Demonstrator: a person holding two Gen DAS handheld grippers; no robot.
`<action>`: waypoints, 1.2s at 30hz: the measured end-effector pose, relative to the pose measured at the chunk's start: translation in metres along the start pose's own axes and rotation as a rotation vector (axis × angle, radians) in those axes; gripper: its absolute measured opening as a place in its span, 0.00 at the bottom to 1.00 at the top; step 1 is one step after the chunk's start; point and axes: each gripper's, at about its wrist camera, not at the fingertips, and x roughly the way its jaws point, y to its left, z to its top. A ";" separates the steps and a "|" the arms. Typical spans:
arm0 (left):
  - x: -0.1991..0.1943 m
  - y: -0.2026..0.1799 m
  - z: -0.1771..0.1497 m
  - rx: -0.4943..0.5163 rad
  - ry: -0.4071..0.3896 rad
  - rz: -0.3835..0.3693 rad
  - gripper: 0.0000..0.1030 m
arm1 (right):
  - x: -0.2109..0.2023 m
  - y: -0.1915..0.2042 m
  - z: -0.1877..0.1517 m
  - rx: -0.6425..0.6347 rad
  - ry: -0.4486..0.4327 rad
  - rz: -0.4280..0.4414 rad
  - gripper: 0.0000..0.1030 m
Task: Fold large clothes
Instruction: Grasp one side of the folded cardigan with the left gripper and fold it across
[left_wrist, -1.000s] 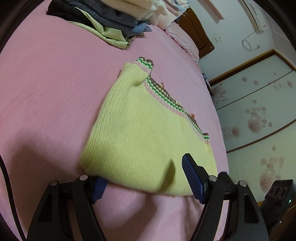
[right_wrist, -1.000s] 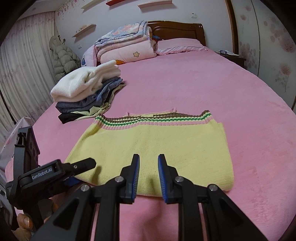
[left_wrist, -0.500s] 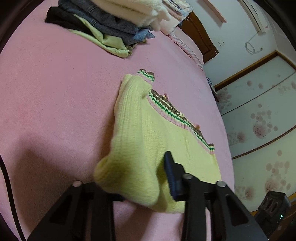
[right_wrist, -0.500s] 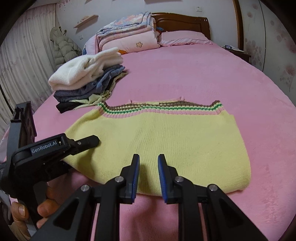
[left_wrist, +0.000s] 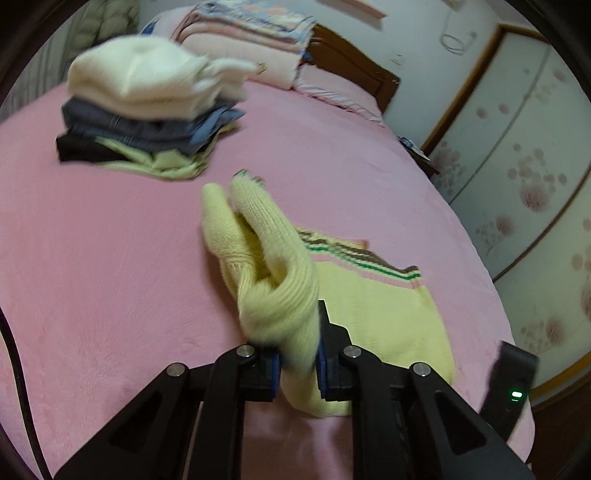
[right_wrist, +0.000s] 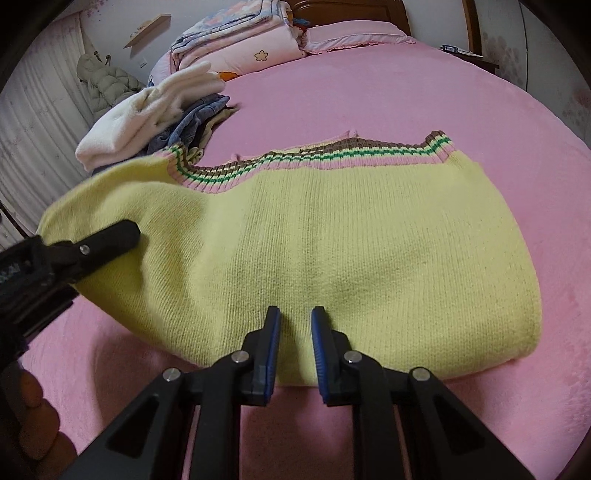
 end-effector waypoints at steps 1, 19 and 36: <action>-0.002 -0.007 0.000 0.017 -0.005 0.005 0.12 | 0.000 0.000 0.000 0.004 0.003 0.007 0.15; 0.048 -0.175 -0.050 0.554 0.011 0.071 0.12 | -0.113 -0.106 -0.019 0.187 -0.125 -0.057 0.14; 0.038 -0.135 -0.041 0.383 0.029 -0.125 0.12 | -0.102 -0.122 -0.004 0.212 -0.074 0.004 0.14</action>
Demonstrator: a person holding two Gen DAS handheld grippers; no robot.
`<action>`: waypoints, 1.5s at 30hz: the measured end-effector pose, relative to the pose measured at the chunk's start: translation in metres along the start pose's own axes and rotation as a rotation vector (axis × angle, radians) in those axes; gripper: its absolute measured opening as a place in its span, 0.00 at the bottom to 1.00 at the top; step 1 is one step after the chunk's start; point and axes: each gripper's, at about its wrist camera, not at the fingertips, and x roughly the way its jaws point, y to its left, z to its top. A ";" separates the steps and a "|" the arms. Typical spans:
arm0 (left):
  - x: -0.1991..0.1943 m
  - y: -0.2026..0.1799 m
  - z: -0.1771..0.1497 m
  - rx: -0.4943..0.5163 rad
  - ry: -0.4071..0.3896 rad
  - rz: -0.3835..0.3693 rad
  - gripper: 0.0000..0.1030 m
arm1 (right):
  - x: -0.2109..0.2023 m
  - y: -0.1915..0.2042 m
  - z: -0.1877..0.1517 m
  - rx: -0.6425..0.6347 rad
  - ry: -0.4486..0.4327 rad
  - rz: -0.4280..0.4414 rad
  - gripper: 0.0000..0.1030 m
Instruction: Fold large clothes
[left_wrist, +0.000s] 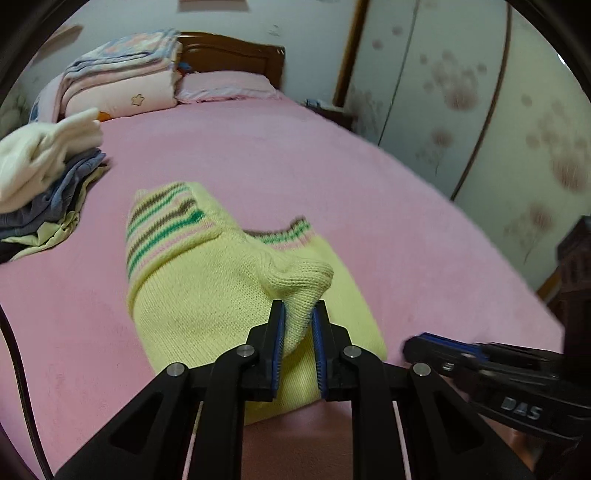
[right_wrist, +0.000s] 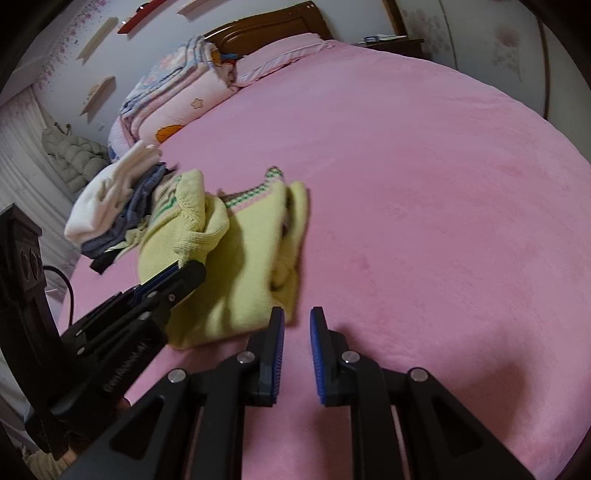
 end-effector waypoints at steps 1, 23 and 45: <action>-0.005 0.004 0.002 -0.011 -0.014 -0.009 0.12 | 0.000 0.004 0.003 -0.015 -0.002 0.005 0.14; -0.043 0.041 -0.008 -0.047 -0.080 0.120 0.46 | 0.061 0.004 0.057 0.201 0.229 0.256 0.44; 0.042 0.168 0.026 -0.368 0.073 -0.035 0.53 | 0.147 0.021 0.102 0.310 0.414 0.468 0.62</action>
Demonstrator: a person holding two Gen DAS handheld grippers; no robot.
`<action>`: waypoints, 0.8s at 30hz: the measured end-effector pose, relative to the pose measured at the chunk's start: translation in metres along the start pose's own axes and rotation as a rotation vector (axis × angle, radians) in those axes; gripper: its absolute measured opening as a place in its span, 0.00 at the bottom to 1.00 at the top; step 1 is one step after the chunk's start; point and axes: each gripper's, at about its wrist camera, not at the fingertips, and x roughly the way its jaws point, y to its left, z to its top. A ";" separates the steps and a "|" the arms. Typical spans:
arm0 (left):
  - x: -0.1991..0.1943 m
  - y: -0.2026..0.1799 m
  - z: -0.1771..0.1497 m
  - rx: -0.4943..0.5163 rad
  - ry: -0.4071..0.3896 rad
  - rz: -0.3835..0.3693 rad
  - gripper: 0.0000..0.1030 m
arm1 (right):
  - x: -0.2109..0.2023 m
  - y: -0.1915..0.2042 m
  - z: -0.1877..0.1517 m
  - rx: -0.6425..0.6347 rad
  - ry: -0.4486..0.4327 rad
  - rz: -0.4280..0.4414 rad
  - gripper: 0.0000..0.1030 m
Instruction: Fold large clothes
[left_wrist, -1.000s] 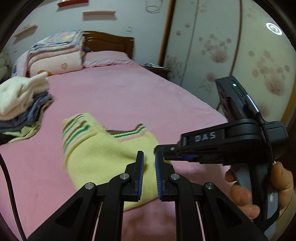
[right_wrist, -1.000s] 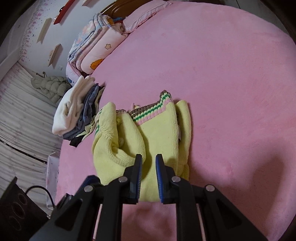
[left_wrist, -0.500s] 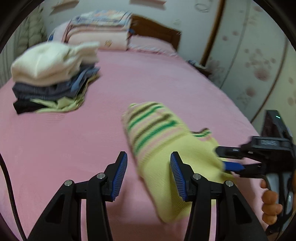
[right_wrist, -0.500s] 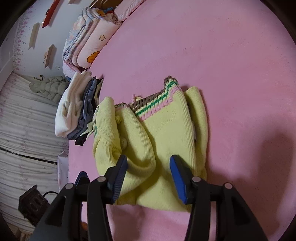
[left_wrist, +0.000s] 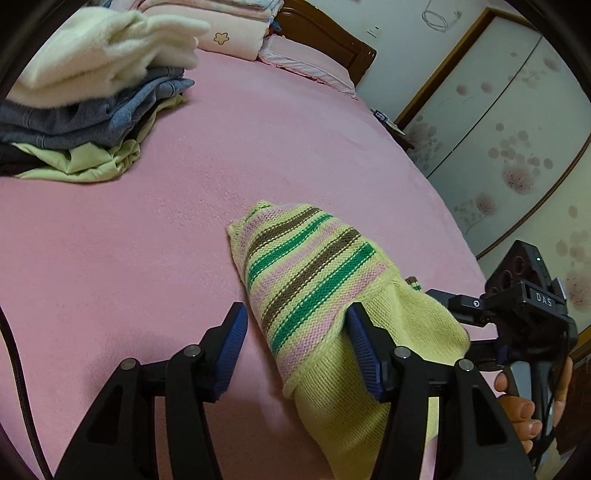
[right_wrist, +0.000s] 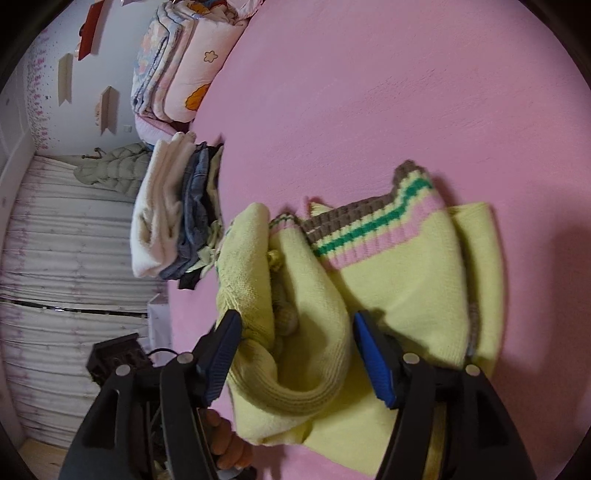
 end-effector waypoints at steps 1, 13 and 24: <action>0.000 0.001 -0.001 -0.004 0.000 -0.003 0.53 | 0.002 0.001 0.000 -0.006 0.011 0.005 0.62; -0.003 -0.027 -0.004 0.110 -0.002 -0.007 0.53 | 0.005 0.022 0.000 -0.048 0.043 0.098 0.62; -0.012 -0.043 -0.009 0.185 0.017 0.002 0.53 | 0.024 0.049 0.001 -0.247 0.047 -0.113 0.24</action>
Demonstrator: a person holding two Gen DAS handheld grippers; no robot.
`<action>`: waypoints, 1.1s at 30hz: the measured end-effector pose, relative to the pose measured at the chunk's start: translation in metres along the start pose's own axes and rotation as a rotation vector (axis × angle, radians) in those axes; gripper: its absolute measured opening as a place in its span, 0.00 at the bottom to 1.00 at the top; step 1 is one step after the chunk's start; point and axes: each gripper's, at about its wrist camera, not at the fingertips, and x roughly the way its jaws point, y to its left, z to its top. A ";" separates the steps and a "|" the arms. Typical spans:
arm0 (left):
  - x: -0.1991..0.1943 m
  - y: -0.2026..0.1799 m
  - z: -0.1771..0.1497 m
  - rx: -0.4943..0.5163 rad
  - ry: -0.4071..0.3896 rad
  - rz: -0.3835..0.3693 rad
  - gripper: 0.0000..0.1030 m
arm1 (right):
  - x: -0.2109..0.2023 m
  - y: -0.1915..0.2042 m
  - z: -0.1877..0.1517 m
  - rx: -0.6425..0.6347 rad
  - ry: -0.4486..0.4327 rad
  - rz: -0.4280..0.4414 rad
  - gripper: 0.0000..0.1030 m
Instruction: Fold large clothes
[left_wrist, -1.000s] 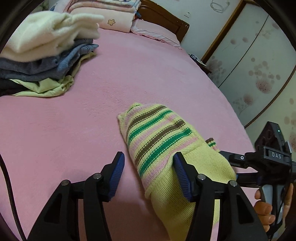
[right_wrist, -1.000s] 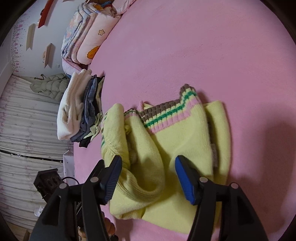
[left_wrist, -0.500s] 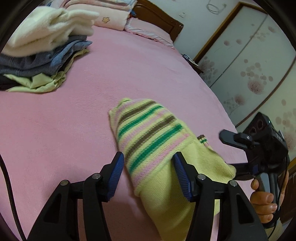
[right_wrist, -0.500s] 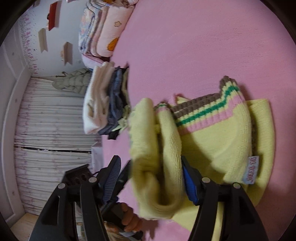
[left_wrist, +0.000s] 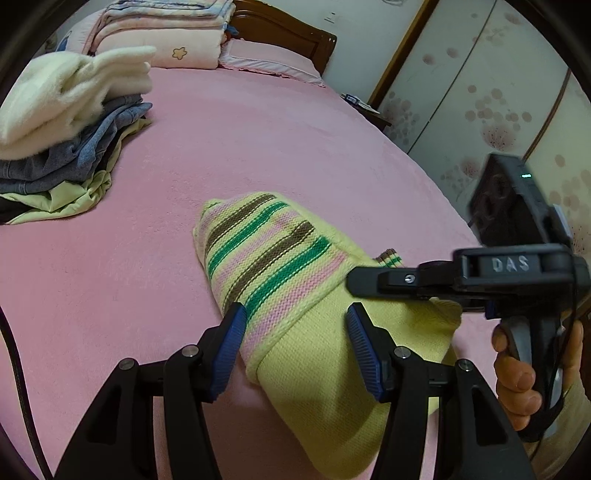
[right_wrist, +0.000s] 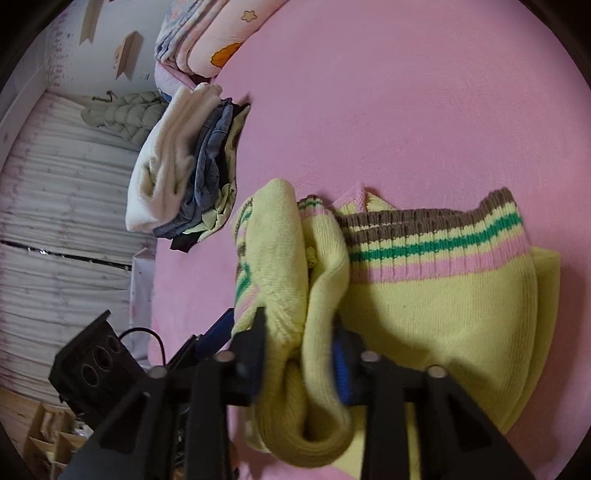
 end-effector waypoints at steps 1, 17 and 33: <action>-0.003 -0.004 0.000 0.009 -0.007 -0.009 0.53 | -0.008 0.007 -0.004 -0.049 -0.039 -0.029 0.23; 0.020 -0.082 -0.032 0.279 0.027 0.090 0.66 | -0.067 -0.045 -0.098 -0.045 -0.421 -0.314 0.25; -0.015 -0.056 -0.012 0.092 0.113 0.118 0.85 | -0.109 -0.010 -0.110 -0.128 -0.431 -0.459 0.47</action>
